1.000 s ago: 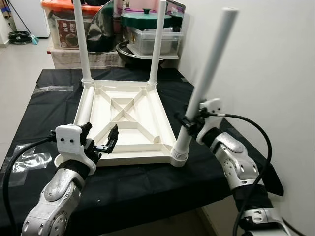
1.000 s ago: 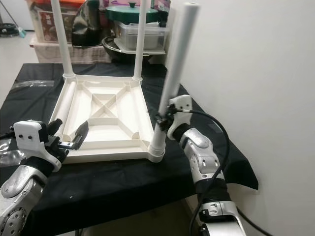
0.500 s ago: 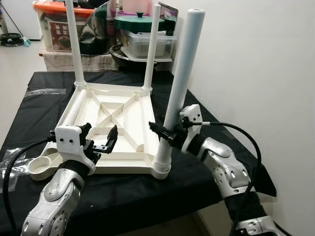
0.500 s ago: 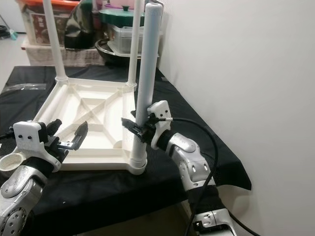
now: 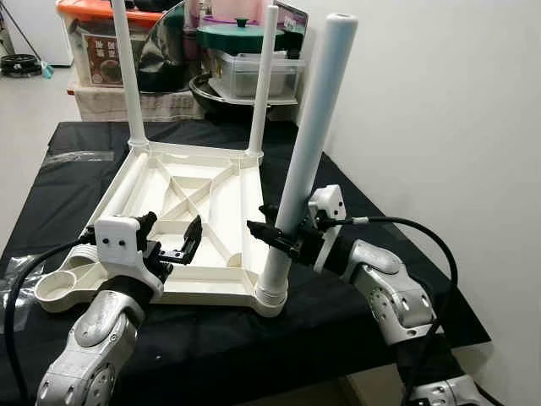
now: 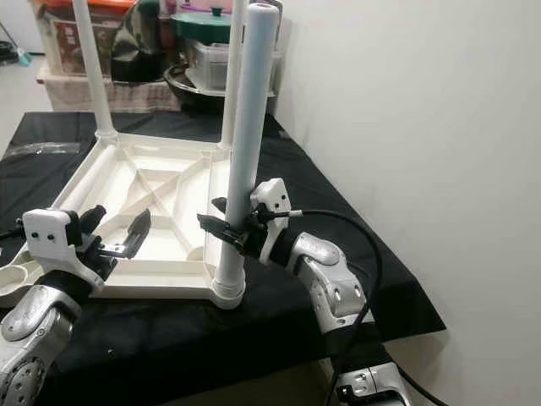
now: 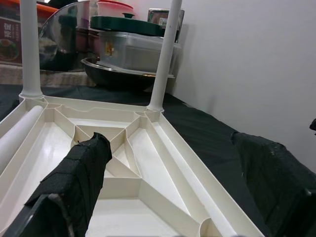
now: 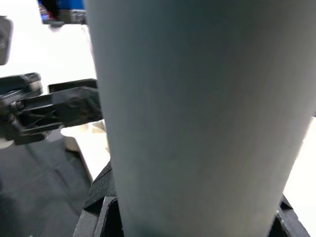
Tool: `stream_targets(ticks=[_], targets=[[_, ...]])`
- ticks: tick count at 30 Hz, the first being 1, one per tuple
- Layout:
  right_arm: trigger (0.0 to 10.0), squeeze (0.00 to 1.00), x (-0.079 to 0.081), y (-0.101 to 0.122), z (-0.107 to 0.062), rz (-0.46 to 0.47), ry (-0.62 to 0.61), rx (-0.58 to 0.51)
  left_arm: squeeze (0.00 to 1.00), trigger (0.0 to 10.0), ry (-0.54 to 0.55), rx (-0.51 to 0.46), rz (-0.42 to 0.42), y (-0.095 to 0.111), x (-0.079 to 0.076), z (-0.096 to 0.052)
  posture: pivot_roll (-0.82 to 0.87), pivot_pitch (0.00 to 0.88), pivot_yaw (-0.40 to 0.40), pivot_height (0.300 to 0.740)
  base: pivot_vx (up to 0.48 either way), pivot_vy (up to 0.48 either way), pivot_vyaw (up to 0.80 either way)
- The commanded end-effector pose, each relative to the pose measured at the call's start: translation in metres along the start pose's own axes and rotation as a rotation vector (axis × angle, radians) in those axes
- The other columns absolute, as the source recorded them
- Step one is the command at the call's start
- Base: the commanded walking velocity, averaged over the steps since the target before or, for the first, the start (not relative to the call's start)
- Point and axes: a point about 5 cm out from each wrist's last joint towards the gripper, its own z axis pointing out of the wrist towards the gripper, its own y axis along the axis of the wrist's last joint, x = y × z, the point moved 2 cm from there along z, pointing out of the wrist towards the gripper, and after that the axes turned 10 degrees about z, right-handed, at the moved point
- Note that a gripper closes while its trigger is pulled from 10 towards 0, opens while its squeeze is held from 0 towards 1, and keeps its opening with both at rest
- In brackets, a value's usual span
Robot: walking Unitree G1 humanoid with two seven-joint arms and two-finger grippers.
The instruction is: Building children table
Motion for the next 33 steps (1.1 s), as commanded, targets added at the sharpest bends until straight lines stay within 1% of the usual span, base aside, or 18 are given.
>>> stream_targets(ticks=[1,2,4,6,15,18,20,22,23,24,26,27,28,29,30,31,32,33], targets=[[10.0,0.0,0.005,-0.053,-0.004,0.149,0.09,0.201,0.0,10.0,0.001,0.031,0.004,-0.006,0.0,-0.001,0.09,0.0,-0.13,0.74,0.0,0.0,0.0],[10.0,0.0,0.005,-0.053,-0.004,0.149,0.09,0.201,0.0,10.0,0.001,0.031,0.004,-0.006,0.0,-0.001,0.09,0.0,-0.13,0.74,0.0,0.0,0.0],[10.0,0.0,0.001,-0.05,0.001,0.139,0.139,0.219,0.0,10.0,0.011,0.032,0.001,-0.006,0.001,-0.001,0.11,0.0,-0.143,0.74,0.0,0.0,0.0],[10.0,0.0,-0.002,-0.046,0.006,0.139,0.141,0.21,0.0,10.0,0.013,0.033,-0.001,-0.007,0.001,-0.003,0.11,0.0,-0.143,0.74,0.0,0.0,0.0],[10.0,0.0,-0.004,-0.042,0.007,0.16,0.15,0.182,0.0,10.0,0.015,0.041,-0.001,-0.009,0.0,-0.005,0.12,0.0,-0.146,0.74,0.0,0.0,0.0],[10.0,0.0,-0.005,-0.044,0.007,0.174,0.133,0.174,0.0,10.0,0.016,0.042,0.0,-0.009,0.001,-0.005,0.11,0.0,-0.142,0.74,0.0,0.0,0.0],[10.0,0.0,-0.007,-0.048,0.006,0.205,0.082,0.129,0.0,10.0,0.014,0.043,0.0,-0.009,0.0,-0.005,0.11,0.0,-0.136,0.74,0.0,0.0,0.0],[10.0,0.0,-0.007,-0.048,0.006,0.205,0.082,0.129,0.0,10.0,0.014,0.043,0.0,-0.009,0.0,-0.005,0.11,0.0,-0.136,0.74,0.0,0.0,0.0],[10.0,0.0,-0.008,-0.049,0.006,0.215,0.061,0.111,0.0,10.0,0.013,0.044,-0.001,-0.01,-0.001,-0.005,0.11,0.0,-0.136,0.74,0.0,0.0,0.0],[10.0,0.0,-0.009,-0.052,0.005,0.221,0.011,0.092,0.0,10.0,0.012,0.045,-0.001,-0.01,-0.001,-0.005,0.11,0.0,-0.136,0.74,0.0,0.0,0.0],[10.0,0.0,-0.018,-0.056,0.005,0.19,-0.14,0.082,0.0,10.0,0.012,0.047,0.0,-0.01,0.0,-0.005,0.1,0.0,-0.131,0.74,0.0,0.0,0.0],[10.0,0.0,-0.02,-0.057,0.004,0.181,-0.177,0.08,0.0,10.0,0.012,0.047,0.0,-0.01,0.0,-0.005,0.1,0.0,-0.131,0.74,0.0,0.0,0.0],[10.0,0.0,-0.02,-0.057,0.004,0.181,-0.177,0.08,0.0,10.0,0.012,0.047,0.0,-0.01,0.0,-0.005,0.1,0.0,-0.131,0.74,0.0,0.0,0.0],[10.0,0.0,-0.033,-0.059,0.002,0.126,-0.339,0.099,0.0,10.0,0.015,0.048,0.003,-0.01,0.001,-0.006,0.1,0.0,-0.131,0.74,0.0,0.0,0.0],[10.0,0.0,-0.033,-0.059,0.002,0.126,-0.339,0.099,0.0,10.0,0.015,0.048,0.003,-0.01,0.001,-0.006,0.1,0.0,-0.131,0.74,0.0,0.0,0.0],[10.0,0.0,-0.052,-0.056,-0.007,0.115,-0.573,0.078,0.0,10.0,0.022,0.048,0.004,-0.01,0.002,-0.006,0.09,0.0,-0.131,0.74,0.0,0.0,0.0],[10.0,0.0,-0.064,-0.055,-0.015,0.11,-0.739,0.062,0.0,10.0,0.026,0.048,0.005,-0.01,0.003,-0.006,0.09,0.0,-0.131,0.74,0.0,0.0,0.0],[10.0,0.0,-0.064,-0.055,-0.015,0.11,-0.739,0.062,0.0,10.0,0.026,0.048,0.005,-0.01,0.003,-0.006,0.09,0.0,-0.131,0.74,0.0,0.0,0.0]])
